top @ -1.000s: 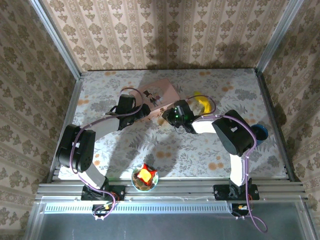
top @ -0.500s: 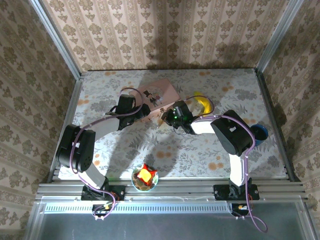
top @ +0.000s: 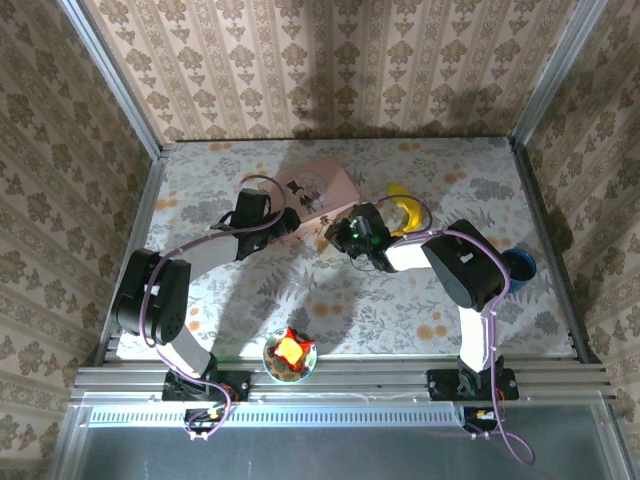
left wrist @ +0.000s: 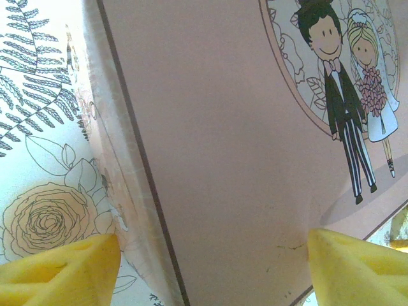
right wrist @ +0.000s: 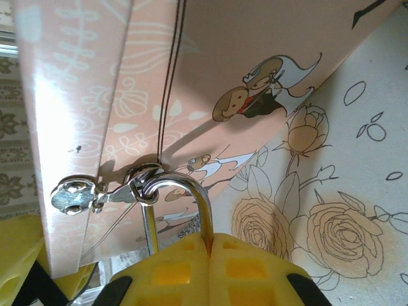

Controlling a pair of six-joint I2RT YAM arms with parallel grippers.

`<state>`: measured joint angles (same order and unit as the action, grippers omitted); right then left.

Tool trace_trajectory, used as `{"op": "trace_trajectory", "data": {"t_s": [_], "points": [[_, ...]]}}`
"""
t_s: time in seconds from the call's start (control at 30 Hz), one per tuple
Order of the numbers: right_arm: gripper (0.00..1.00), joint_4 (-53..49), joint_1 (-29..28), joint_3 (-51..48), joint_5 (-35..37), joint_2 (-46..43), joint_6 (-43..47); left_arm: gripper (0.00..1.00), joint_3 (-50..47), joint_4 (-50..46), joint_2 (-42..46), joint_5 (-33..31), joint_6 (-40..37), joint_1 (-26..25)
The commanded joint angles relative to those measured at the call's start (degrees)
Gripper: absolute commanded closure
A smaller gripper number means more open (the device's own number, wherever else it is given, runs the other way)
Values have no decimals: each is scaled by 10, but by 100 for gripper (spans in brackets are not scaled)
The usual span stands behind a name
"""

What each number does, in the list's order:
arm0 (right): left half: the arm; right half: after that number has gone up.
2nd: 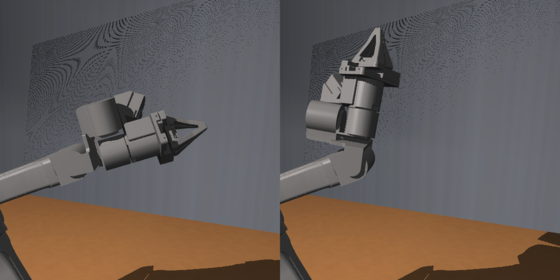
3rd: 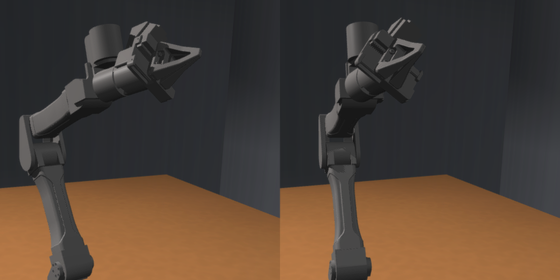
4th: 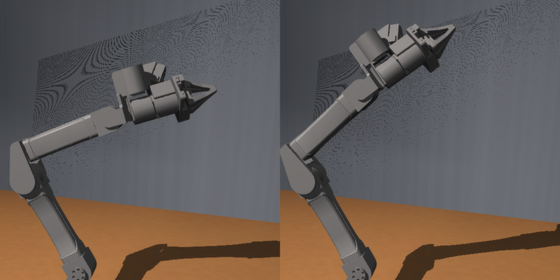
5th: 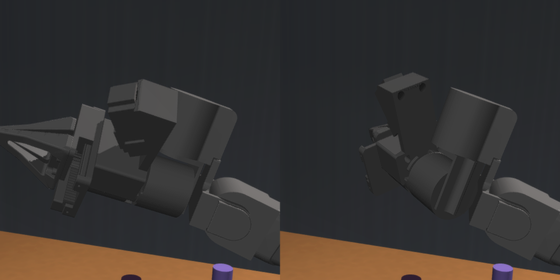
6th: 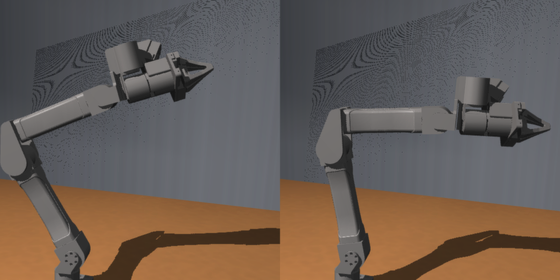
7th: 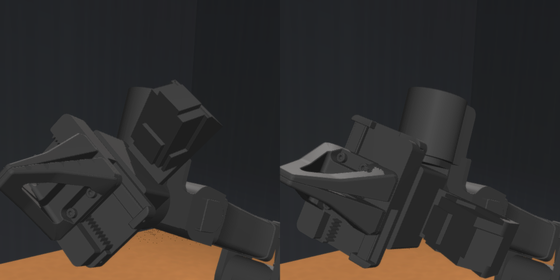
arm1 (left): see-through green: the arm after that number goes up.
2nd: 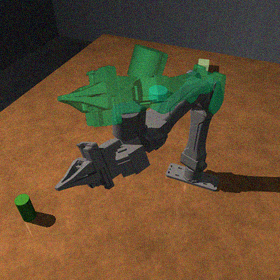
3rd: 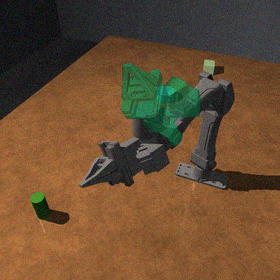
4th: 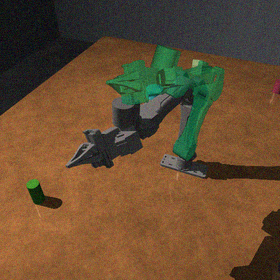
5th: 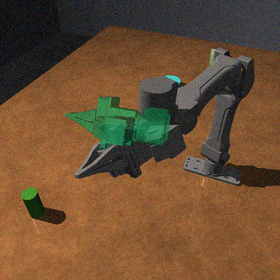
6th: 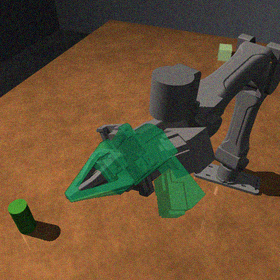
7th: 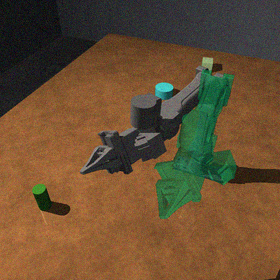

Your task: Unlock the padlock with the key

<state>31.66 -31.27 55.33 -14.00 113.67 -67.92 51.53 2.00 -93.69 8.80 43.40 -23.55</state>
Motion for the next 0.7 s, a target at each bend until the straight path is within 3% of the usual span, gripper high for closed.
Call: {"op": "trace_trajectory", "data": {"t_s": [0.0,0.2,0.43,0.67], "points": [[100,45,17,-6,10,15,-34,24,-22,-111,-22,-56,-1,15],[100,92,23,-5,12,39,-87,24,-24,-109,-22,-54,1,15],[100,172,24,-46,66,44,-160,24,-32,-106,-14,-57,5,15],[100,167,23,-54,113,23,-167,24,-39,-89,-19,-49,19,8]]}}
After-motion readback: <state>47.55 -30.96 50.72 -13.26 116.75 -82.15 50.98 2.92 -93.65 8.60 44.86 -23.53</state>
